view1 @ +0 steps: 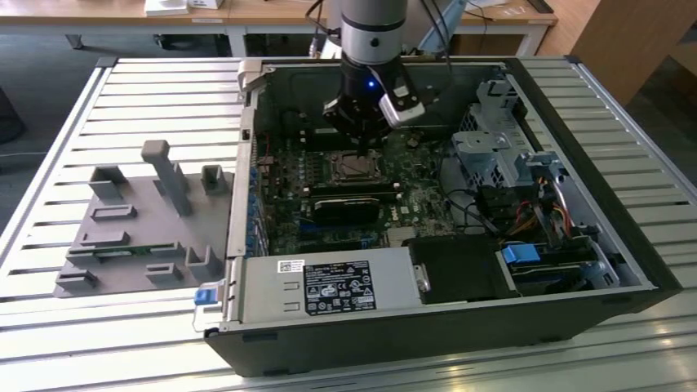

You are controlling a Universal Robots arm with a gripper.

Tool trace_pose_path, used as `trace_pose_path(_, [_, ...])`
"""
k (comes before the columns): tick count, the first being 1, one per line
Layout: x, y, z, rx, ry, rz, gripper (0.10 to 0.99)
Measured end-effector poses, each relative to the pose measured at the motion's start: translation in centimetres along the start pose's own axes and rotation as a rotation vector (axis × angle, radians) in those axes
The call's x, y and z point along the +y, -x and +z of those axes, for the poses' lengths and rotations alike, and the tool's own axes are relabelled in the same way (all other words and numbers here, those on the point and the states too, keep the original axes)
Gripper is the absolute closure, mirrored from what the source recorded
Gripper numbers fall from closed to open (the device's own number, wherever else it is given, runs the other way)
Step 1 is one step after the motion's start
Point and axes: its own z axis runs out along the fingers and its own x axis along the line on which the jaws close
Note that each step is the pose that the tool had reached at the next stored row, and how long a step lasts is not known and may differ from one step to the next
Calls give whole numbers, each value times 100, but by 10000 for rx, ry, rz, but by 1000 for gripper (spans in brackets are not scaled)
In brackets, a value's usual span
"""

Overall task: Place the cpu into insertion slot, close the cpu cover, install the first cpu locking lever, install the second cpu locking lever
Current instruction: 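Install the second cpu locking lever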

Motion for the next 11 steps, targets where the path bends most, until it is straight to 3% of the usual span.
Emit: trace_pose_path(11, [-157, 16, 9, 139, -14, -24, 980])
